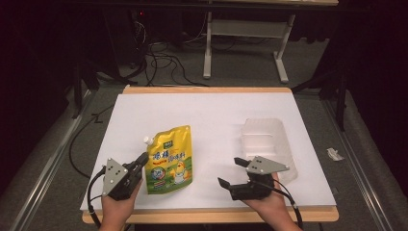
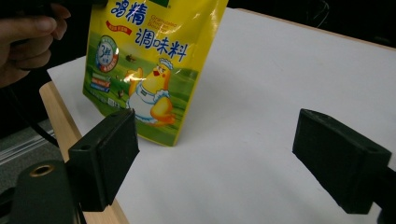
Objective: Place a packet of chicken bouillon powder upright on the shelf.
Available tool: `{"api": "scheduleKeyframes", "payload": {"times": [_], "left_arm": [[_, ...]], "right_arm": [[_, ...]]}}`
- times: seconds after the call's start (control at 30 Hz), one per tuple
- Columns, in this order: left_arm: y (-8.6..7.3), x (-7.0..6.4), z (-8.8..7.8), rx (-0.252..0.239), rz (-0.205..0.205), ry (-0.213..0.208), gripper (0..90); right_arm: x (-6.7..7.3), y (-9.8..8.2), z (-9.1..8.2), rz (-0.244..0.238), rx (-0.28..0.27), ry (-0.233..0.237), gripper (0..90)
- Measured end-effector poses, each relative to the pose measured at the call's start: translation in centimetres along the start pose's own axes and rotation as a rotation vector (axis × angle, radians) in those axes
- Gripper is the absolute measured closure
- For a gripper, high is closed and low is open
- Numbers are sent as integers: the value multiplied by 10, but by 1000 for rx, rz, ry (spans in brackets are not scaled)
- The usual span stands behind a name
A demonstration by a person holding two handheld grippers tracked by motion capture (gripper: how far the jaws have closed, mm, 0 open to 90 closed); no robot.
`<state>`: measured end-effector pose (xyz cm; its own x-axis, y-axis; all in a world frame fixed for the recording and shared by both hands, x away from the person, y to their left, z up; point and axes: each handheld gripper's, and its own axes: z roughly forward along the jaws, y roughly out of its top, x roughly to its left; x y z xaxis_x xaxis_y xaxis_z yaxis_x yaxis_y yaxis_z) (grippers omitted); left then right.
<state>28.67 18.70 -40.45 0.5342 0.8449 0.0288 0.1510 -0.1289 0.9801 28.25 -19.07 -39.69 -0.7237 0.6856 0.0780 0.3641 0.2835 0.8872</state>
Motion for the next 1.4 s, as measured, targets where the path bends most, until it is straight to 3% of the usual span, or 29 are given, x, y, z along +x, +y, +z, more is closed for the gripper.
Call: {"api": "scheduleKeyframes", "payload": {"times": [0.23,0.4,0.43,0.53,0.57,0.7,0.87,0.93,1.13,1.3,1.4], "left_arm": [[-3,-6,-14,1,23,-16,900],[-4,-7,-17,2,27,-17,900],[-4,-7,-18,1,27,-17,900],[-4,-8,-18,2,37,-15,900],[-4,-8,-18,1,37,-16,900],[-4,-8,-18,0,37,-16,900],[-4,-8,-18,-2,39,-18,900],[-4,-8,-18,-4,38,-19,900],[-4,-7,-18,-1,28,-15,900],[-5,-5,-16,6,24,-15,900],[-4,-6,-13,8,28,-16,900]], "right_arm": [[15,11,42,8,21,49,134],[18,18,64,10,21,67,133],[19,23,77,3,23,73,135],[20,26,86,4,29,79,139],[21,31,97,-2,29,85,146],[20,35,107,4,30,91,155],[19,40,121,13,19,145,195],[20,44,128,22,24,185,269],[22,46,133,18,21,221,409],[19,45,126,25,8,246,656],[20,45,117,2,-2,243,793]]}}
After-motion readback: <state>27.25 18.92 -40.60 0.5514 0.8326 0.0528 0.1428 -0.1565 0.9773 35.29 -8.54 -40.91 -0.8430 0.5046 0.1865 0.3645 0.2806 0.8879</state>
